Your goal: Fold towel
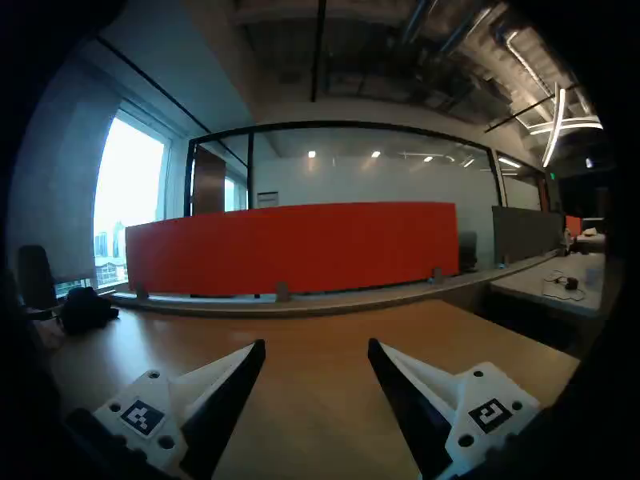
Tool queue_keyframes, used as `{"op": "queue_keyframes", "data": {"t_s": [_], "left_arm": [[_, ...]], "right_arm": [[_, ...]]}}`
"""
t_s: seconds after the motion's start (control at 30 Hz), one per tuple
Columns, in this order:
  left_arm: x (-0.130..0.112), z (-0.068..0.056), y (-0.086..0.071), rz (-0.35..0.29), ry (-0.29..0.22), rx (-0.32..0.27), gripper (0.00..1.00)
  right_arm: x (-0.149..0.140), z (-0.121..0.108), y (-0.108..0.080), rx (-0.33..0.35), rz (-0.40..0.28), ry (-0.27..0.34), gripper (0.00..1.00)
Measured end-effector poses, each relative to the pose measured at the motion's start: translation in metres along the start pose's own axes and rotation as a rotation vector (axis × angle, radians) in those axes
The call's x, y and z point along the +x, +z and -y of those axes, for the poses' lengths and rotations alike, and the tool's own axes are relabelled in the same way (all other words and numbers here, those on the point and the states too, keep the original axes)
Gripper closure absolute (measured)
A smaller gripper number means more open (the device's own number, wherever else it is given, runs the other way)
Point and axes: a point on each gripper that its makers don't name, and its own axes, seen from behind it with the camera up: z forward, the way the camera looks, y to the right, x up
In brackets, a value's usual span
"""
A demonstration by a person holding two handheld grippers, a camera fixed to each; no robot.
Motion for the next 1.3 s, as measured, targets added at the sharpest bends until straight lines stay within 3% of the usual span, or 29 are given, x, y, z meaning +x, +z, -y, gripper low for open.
{"op": "queue_keyframes", "data": {"t_s": [0.53, 1.3], "left_arm": [[0.0, 0.0, 0.0, 0.0, 0.0, 0.0, 0.04], [0.0, 0.0, 0.0, 0.0, 0.0, 0.0, 0.04]], "right_arm": [[-0.03, -0.002, 0.0, 0.001, 0.007, -0.023, 0.01], [-0.03, 0.0, -0.008, 0.018, -0.012, -0.033, 0.01]]}}
